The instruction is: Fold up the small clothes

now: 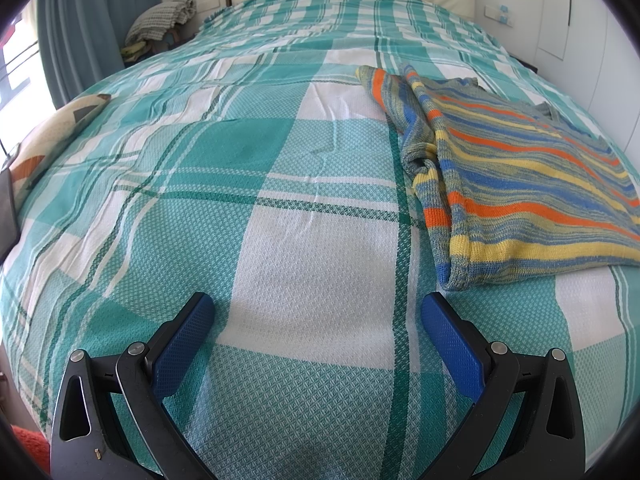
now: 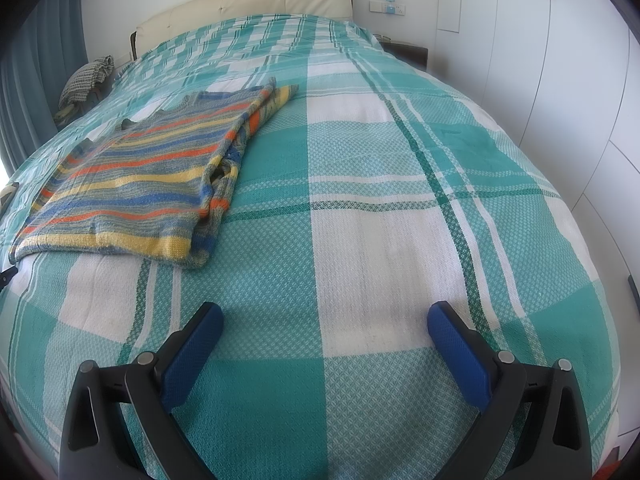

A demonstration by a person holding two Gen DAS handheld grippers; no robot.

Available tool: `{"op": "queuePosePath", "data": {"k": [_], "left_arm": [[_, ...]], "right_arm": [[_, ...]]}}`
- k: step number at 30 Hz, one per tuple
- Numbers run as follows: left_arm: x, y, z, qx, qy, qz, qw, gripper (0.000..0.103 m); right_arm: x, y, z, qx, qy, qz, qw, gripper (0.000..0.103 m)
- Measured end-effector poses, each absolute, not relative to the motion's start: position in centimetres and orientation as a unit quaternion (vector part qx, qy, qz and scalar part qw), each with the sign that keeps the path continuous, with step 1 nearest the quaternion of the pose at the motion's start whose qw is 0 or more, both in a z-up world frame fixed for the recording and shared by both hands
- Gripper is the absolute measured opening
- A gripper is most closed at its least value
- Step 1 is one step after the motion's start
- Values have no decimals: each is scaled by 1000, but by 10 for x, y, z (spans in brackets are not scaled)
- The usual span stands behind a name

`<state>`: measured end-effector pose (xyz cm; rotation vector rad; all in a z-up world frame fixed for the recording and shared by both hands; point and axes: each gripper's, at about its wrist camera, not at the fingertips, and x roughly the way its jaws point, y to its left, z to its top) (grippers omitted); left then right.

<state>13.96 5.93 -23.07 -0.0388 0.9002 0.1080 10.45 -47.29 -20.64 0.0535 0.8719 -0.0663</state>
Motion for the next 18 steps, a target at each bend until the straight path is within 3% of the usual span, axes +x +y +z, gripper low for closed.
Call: {"op": "queuePosePath", "data": {"k": [6,10,14,18], "left_arm": [[139,57,-215,5,456,57,888,100],[118,24,-171,59,405,28,912,99],[105,-50,-139,62,383,-121,914,99],[119,-158,-144,96,391,-277,872,99]], "right_arm": [[105,-473,-206,26,425,-32,904,101],[106,-476,-201,36,437,-25,898,101],[109,-489,-182,82,448,2,890,101],[139,-509,-152,111,426,32,897,101]]}}
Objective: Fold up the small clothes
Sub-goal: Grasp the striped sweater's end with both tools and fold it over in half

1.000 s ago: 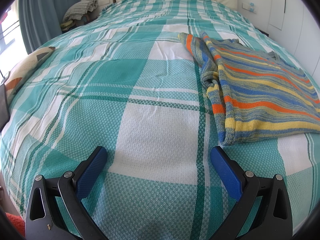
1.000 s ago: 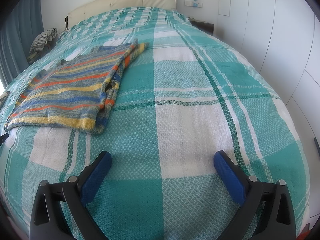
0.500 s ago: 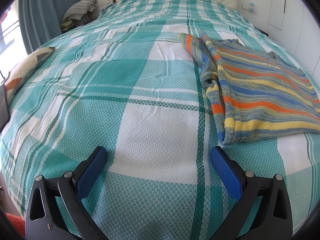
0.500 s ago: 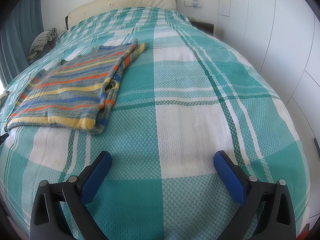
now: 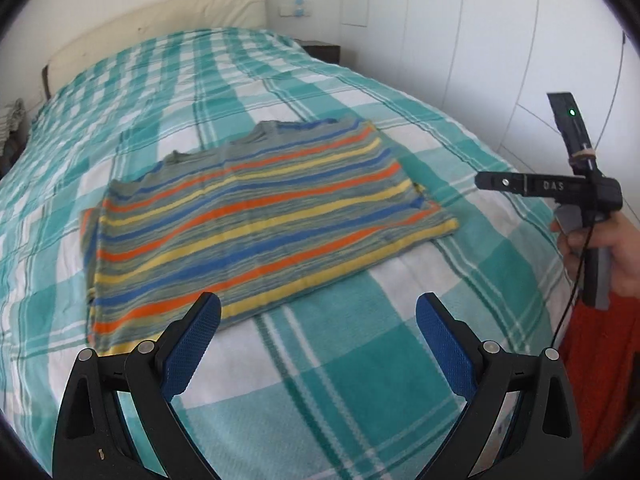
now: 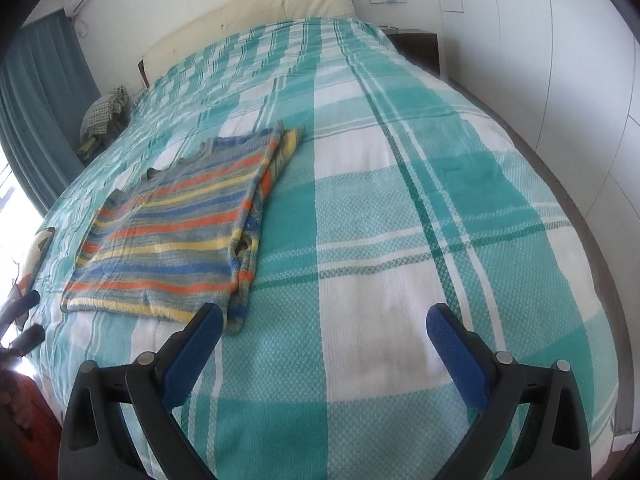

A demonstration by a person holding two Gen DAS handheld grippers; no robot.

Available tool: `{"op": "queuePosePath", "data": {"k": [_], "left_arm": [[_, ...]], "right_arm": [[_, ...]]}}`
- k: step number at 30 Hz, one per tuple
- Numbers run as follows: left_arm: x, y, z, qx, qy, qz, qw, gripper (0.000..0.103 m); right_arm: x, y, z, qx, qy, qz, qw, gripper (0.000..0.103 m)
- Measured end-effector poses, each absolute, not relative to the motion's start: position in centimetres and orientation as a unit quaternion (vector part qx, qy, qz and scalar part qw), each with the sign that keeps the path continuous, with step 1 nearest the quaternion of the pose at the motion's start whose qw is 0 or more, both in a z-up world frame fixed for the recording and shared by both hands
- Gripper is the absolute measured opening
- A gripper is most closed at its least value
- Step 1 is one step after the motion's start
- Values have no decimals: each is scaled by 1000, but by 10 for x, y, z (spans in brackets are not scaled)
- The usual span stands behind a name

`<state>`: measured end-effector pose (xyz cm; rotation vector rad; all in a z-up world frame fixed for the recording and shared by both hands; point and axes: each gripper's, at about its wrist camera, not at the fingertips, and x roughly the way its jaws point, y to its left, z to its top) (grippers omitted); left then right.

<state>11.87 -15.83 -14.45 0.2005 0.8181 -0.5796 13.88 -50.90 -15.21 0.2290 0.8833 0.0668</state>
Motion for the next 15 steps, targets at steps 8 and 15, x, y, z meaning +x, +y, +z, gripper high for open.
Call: {"op": "queuePosePath", "data": {"k": [8,15], "left_arm": [[156,-299,-191,183,409,-332,830,87],[175,-283,-184,112,416,-334,838,9]], "right_arm": [[285,-525,-153,184,493,163,835,84],[367,-509,-191,236,525,149,804,59]]}}
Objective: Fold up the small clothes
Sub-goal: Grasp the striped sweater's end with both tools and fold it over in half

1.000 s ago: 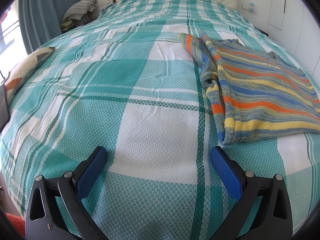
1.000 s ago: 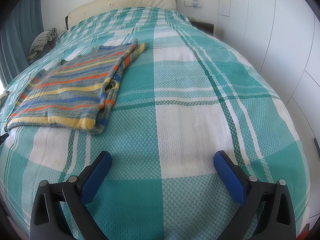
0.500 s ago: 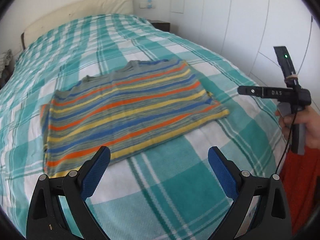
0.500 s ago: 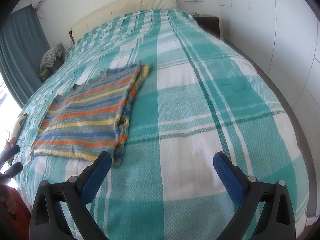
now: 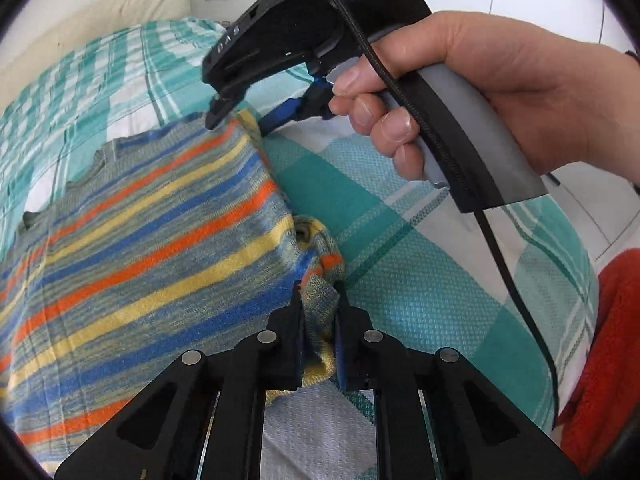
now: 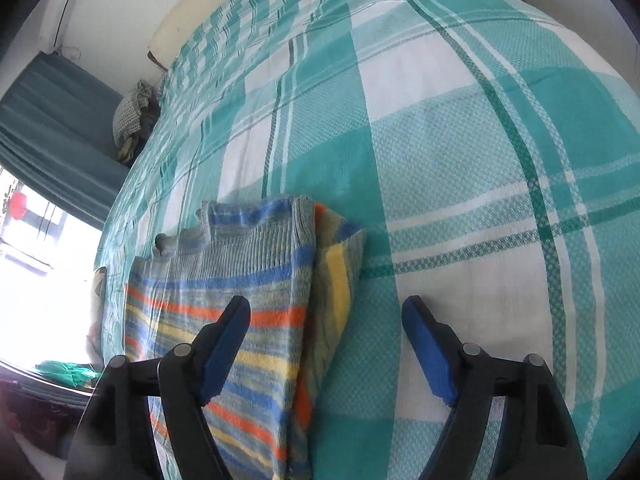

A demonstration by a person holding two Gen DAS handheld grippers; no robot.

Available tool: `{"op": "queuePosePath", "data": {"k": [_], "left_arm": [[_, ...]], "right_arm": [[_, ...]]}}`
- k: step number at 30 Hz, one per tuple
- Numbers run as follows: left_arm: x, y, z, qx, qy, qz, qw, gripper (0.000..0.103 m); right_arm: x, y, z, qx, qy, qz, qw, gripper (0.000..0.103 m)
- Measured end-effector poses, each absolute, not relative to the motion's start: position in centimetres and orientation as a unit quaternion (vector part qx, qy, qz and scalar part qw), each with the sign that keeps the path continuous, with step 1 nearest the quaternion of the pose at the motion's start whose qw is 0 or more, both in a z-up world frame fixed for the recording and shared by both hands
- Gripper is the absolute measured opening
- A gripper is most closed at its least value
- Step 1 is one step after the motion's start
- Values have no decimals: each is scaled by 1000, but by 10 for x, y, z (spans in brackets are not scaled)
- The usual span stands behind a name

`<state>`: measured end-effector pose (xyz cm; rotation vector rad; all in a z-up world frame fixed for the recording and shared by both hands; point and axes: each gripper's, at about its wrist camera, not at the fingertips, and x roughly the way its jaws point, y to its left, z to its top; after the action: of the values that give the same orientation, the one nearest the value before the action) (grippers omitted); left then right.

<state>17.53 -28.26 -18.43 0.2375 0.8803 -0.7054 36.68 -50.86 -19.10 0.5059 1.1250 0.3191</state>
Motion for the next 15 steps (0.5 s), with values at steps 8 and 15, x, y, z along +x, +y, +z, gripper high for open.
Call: {"op": "queuePosePath", "data": {"k": [8,15], "left_arm": [[169,-128,-126,-76,395,-269,875,8],[166,19,-148,-192,414,-141,879,8]], "right_arm": [[366,-429,-111,166,477,208,838,8],[379,-258,-84,116,473,310,817,8]]}}
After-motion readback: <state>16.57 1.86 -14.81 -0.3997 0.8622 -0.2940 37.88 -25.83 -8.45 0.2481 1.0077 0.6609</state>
